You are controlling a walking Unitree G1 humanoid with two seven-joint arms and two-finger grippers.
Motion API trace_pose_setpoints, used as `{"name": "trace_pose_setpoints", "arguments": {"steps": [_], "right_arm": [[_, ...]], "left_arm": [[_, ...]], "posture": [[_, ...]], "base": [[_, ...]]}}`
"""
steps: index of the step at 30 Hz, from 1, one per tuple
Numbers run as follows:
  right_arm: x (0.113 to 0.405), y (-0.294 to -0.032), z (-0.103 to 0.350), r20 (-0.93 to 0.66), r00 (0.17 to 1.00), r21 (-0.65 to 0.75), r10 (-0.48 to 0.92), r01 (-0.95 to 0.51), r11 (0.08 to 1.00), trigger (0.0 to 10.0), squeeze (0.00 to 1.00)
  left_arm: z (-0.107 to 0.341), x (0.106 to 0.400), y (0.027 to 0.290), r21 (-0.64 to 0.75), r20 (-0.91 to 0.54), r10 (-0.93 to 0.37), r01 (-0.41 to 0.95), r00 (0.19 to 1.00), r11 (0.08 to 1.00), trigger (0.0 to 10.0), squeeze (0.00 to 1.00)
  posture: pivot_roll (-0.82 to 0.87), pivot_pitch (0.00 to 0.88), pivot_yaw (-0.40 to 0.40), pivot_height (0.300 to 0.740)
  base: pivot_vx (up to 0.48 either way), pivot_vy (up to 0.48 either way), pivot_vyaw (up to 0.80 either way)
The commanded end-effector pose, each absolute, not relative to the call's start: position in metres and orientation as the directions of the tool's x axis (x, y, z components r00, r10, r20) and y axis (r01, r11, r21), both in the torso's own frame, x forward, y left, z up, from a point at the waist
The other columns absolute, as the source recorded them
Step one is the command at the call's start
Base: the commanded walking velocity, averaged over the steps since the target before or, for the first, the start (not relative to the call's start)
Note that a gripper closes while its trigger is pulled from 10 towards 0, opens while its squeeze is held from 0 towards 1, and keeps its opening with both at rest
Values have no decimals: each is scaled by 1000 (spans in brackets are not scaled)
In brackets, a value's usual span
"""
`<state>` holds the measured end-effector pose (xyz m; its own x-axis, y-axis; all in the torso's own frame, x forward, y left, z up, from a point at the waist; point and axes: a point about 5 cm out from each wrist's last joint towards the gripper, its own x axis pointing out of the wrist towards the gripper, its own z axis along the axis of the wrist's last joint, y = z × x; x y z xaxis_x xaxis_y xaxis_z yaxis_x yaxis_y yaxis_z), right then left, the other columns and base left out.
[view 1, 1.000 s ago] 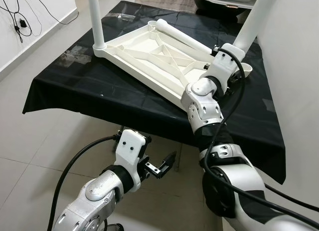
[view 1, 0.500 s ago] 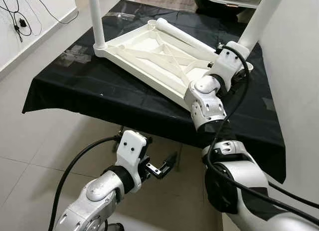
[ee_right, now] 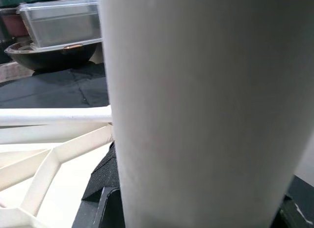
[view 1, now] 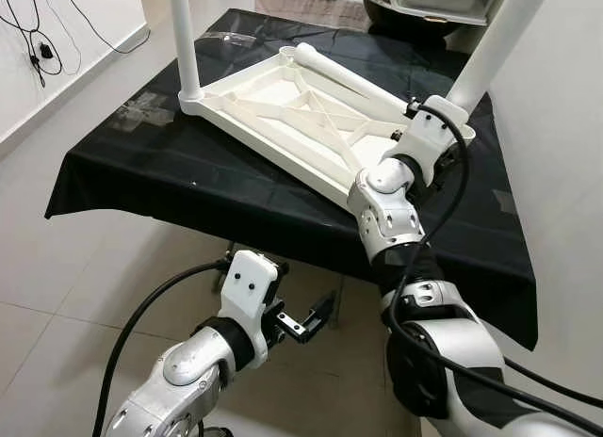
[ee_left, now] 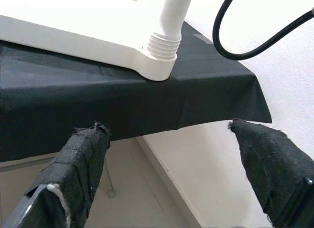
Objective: Building children table
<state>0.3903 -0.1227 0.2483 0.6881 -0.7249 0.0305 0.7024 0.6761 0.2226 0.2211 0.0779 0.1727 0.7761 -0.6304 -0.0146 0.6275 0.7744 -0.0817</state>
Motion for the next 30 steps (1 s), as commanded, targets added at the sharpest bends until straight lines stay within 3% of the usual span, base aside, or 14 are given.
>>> {"name": "trace_pose_setpoints", "arguments": {"steps": [1,13,30], "right_arm": [[388,-124,207,-110,681,124,-724,732,670,10000,0],[397,-114,230,-30,762,152,-647,643,750,10000,0],[398,-119,246,12,741,188,-671,657,730,10000,0]], "left_arm": [[172,216,78,-90,-26,-641,637,767,766,10000,0],[171,213,75,-96,-30,-644,639,764,763,10000,0],[171,215,76,-96,-29,-642,637,766,765,10000,0]], "posture": [[158,154,-87,740],[155,161,-92,740],[151,159,-91,740]], "base": [[0,0,0],[0,0,0],[0,0,0]]}}
